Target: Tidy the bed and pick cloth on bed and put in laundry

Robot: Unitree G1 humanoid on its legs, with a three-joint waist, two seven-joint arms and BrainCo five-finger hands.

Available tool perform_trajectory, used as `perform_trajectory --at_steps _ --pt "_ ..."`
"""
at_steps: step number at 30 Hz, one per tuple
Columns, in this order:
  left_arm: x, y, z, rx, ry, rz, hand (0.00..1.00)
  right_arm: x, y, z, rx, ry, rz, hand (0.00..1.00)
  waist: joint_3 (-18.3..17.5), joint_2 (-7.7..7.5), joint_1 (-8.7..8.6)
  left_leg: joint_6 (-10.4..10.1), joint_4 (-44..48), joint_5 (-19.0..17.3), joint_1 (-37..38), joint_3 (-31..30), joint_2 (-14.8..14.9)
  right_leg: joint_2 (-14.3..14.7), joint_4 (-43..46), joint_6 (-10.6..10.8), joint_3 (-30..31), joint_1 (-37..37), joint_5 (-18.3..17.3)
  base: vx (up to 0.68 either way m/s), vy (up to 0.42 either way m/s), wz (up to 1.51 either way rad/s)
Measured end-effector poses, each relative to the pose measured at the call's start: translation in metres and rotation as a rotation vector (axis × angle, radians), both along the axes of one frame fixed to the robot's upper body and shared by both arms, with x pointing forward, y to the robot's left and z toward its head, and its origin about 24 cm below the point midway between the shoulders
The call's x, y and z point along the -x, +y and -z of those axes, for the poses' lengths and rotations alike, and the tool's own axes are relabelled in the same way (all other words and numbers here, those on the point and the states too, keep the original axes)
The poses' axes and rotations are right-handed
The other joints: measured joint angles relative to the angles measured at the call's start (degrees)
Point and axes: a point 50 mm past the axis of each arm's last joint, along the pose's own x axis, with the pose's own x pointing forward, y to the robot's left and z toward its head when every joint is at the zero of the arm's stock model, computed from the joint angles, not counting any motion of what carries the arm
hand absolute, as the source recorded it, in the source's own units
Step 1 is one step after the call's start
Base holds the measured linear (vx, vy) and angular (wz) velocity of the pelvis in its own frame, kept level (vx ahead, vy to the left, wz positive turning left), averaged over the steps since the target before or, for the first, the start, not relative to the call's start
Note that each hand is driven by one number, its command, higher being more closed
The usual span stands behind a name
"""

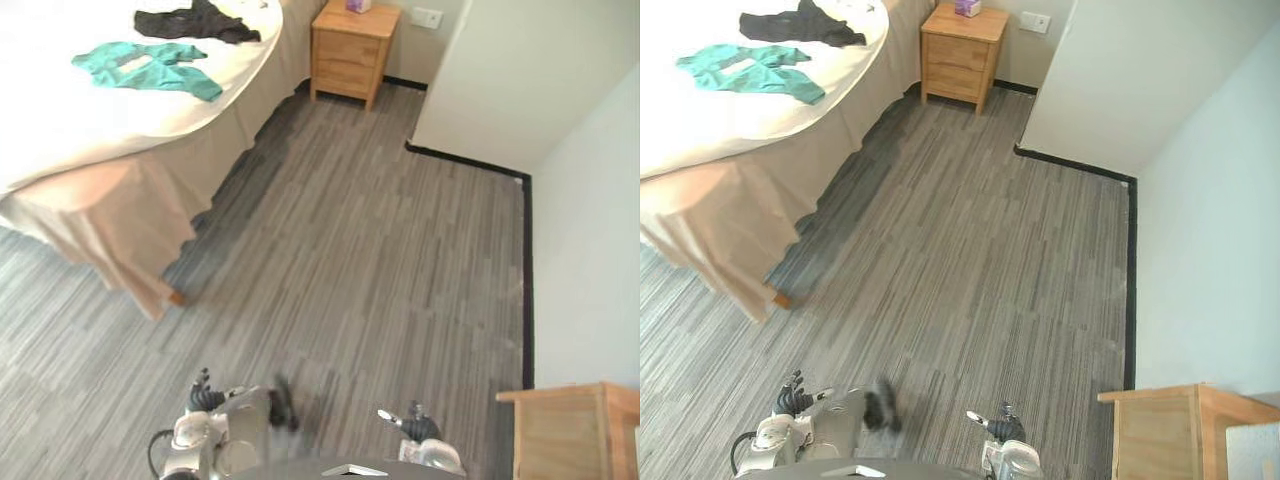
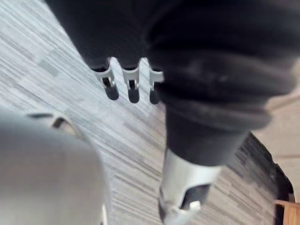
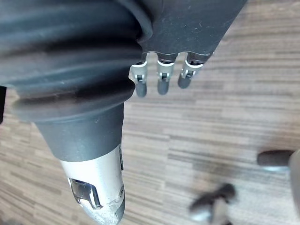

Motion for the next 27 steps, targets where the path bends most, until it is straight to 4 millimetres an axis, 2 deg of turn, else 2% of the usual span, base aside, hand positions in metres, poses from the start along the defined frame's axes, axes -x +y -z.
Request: perform_trajectory --at_steps 1,2,3,4,5,6,7,8,9,10,11,12,14,15,16,17,18,19,20,21,23,24,25,26,27 --pt "0.005 -0.002 0.002 0.004 0.014 0.002 0.0 0.001 -0.001 0.0 0.004 0.002 -0.005 0.0 -0.9 1.35 0.25 1.52 -2.77 3.3 0.04 2.26 0.15 1.77 0.04 0.3 0.89 1.36 -0.36 0.81 0.045 -0.6" --pt "0.013 -0.002 0.005 0.012 0.033 -0.006 0.0 0.007 0.0 0.003 0.0 0.026 0.009 0.0 -2.98 1.38 -0.04 6.3 -3.63 5.74 0.59 3.17 -0.46 3.62 0.98 0.91 2.25 3.98 -1.76 0.78 0.007 0.02" --pt "0.0 0.013 -0.001 -0.036 0.007 0.022 0.0 0.008 0.014 0.006 -0.04 0.036 0.022 0.0 -3.97 -3.74 -0.62 5.71 -3.61 2.6 1.77 4.3 -2.89 0.03 6.44 0.58 0.65 1.27 -1.65 0.72 -0.02 0.32" --pt "-0.003 0.013 -0.003 -0.039 -0.006 0.027 0.0 0.009 0.015 0.007 -0.044 0.04 0.024 0.0 -3.87 -4.34 -0.48 6.21 -4.13 2.51 2.61 3.36 -4.2 0.08 11.37 0.62 0.14 -0.51 -0.93 0.61 -0.027 1.01" --pt "-0.002 0.01 -0.001 -0.037 0.006 0.051 0.0 0.015 0.017 0.009 -0.052 0.06 0.025 0.0 -3.89 -5.04 -0.38 5.81 -3.95 0.8 4.85 0.52 -6.15 -0.86 21.28 3.0 -1.52 -3.71 2.03 0.6 0.021 1.32" --pt "0.002 0.007 0.002 -0.033 0.03 0.07 0.0 0.018 0.014 0.01 -0.059 0.069 0.051 0.0 -3.69 -4.74 -1.23 5.02 -3.82 -0.89 8.06 -4.16 -8.36 -2.08 35.23 6.6 -1.93 -8.22 4.36 0.77 0.041 1.44" --pt "0.003 0.006 0.002 -0.032 0.038 0.072 0.0 0.015 0.014 0.01 -0.06 0.062 0.05 0.0 -3.51 -4.48 -1.6 4.86 -3.8 -1.63 9.49 -5.56 -9.14 -2.38 41.09 7.48 -1.5 -10.15 4.11 0.67 0.02 1.56" --pt "0.007 0.005 0.005 -0.03 0.063 0.079 0.0 0.011 0.011 0.008 -0.053 0.05 0.046 0.0 -3.16 -3.46 -2.02 4.07 -3.75 -3.39 13.32 -9.0 -10.28 -3.13 52.87 8.72 -0.07 -14.73 2.87 0.77 0.033 1.73" --pt "0.014 0.0 0.009 -0.019 0.097 0.096 0.0 0.007 0.005 0.004 -0.036 0.019 0.041 0.0 -3.01 -1.84 -2.6 3.01 -3.74 -5.31 18.41 -14.64 -11.25 -5.37 62.04 8.4 0.07 -20.19 0.06 0.62 0.019 1.93" --pt "0.017 -0.001 0.011 -0.017 0.107 0.101 0.0 0.005 0.004 0.003 -0.03 0.002 0.04 0.0 -3.1 -1.22 -3.0 2.76 -3.86 -5.85 20.29 -17.53 -11.55 -6.66 64.03 7.97 0.13 -22.66 -1.2 0.73 -0.001 2.42" --pt "0.018 -0.001 0.011 -0.018 0.11 0.102 0.0 0.0 0.002 0.0 -0.026 -0.03 0.037 0.0 -2.92 -0.58 -4.03 2.36 -3.92 -6.5 23.02 -23.84 -11.95 -8.76 64.91 6.95 1.59 -27.7 -3.4 0.47 -0.051 2.12" --pt "0.017 0.0 0.01 -0.019 0.107 0.1 0.0 -0.002 0.002 -0.002 -0.025 -0.043 0.035 0.0 -2.82 -0.43 -4.62 2.09 -4.03 -6.68 24.1 -26.94 -11.95 -9.34 64.2 6.57 2.93 -30.2 -4.47 0.57 -0.108 2.78" --pt "0.011 0.001 0.009 -0.016 0.09 0.075 0.0 -0.003 -0.001 -0.003 -0.025 -0.057 0.055 0.0 -1.94 -1.04 -4.57 0.4 -4.09 -7.37 28.56 -37.23 -11.3 -10.05 54.29 6.15 9.23 -34.25 -7.6 0.57 -0.228 2.7" --pt "0.019 0.004 0.011 -0.009 0.106 0.035 0.0 -0.001 0.0 -0.001 -0.029 -0.047 0.063 0.0 -1.92 -1.48 -3.99 -1.16 -4.13 -8.6 30.63 -42.98 -10.38 -11.14 42.29 6.24 12.78 -34.48 -7.45 0.44 -0.281 2.2" --pt "0.023 0.005 0.012 -0.008 0.114 0.022 0.0 -0.001 0.0 -0.001 -0.03 -0.048 0.063 0.0 -1.9 -1.59 -3.72 -1.46 -4.13 -9.29 31.28 -44.88 -10.03 -11.86 37.44 6.02 13.61 -34.63 -7.04 0.38 -0.346 2.04" --pt "0.025 0.007 0.012 -0.004 0.115 -0.01 0.0 -0.001 0.001 -0.001 -0.031 -0.047 0.062 0.0 -1.99 -1.75 -3.15 -2.28 -3.53 -10.69 31.68 -48.43 -9.58 -13.31 29.14 5.8 13.97 -35.18 -5.33 0.31 -0.311 1.24" --pt "0.025 0.009 0.012 -0.003 0.111 -0.023 0.0 -0.001 0.001 -0.001 -0.031 -0.047 0.06 0.0 -1.99 -1.84 -3.04 -2.99 -3.14 -11.35 31.68 -49.35 -9.32 -13.99 25.26 5.47 13.75 -35.28 -3.82 0.5 -0.494 1.45" --pt "0.027 0.013 0.012 -0.001 0.111 -0.058 0.0 -0.001 0.004 0.001 -0.039 -0.033 0.054 0.0 -2.1 -2.83 -3.0 -5.48 -1.71 -13.62 31.52 -49.05 -9.04 -15.27 16.43 4.58 13.18 -34.4 1.86 0.44 -0.429 1.15" --pt "0.029 0.015 0.012 0.001 0.113 -0.078 0.0 -0.001 0.006 0.002 -0.047 -0.023 0.058 0.0 -2.12 -3.4 -3.16 -6.5 -0.99 -14.77 31.58 -48.31 -8.86 -15.85 15.28 6.31 13.01 -33.61 7.22 0.54 -0.499 1.26" --pt "0.035 0.01 0.014 0.026 0.125 -0.12 0.0 -0.009 0.0 -0.001 -0.03 -0.034 0.046 0.0 -1.73 -1.31 -3.42 -7.61 -0.94 -15.91 32.49 -47.19 -5.78 -14.54 16.55 6.11 10.03 -32.46 7.67 0.35 -0.315 0.91" --pt "0.038 0.001 0.016 0.07 0.119 -0.182 0.0 -0.015 -0.005 -0.003 0.004 -0.036 -0.013 0.0 -1.42 1.39 -3.06 -9.06 0.51 -15.51 33.41 -44.94 -2.16 -12.21 17.94 3.94 6.22 -30.58 4.18 0.41 -0.369 0.75" --pt "0.038 0.0 0.016 0.074 0.119 -0.191 0.0 -0.017 -0.005 -0.004 0.007 -0.038 -0.022 0.0 -1.1 1.65 -3.1 -10.09 2.99 -15.59 32.86 -44.39 -1.48 -11.82 18.11 3.26 5.46 -29.5 3.29 0.44 -0.446 0.64" --pt "0.038 0.003 0.015 0.084 0.106 -0.229 0.0 -0.019 -0.003 -0.004 0.007 -0.041 -0.04 0.0 -0.43 1.55 -3.12 -12.71 12.68 -15.41 29.78 -42.01 -0.65 -11.57 17.8 2.46 3.86 -26.64 1.63 0.31 -0.349 0.53" --pt "0.036 0.006 0.013 0.086 0.089 -0.262 0.0 -0.021 0.0 -0.005 0.007 -0.045 -0.059 0.0 0.04 0.78 -2.87 -16.65 24.32 -13.88 25.23 -38.8 0.73 -11.31 16.95 1.41 2.84 -23.77 0.68 0.36 -0.398 0.44" --pt "0.036 0.007 0.013 0.088 0.086 -0.273 0.0 -0.021 0.001 -0.005 0.008 -0.045 -0.068 0.0 0.03 0.88 -2.74 -17.36 28.91 -13.95 23.13 -36.65 2.02 -11.11 16.31 0.9 2.29 -22.3 0.35 0.21 -0.217 0.22"
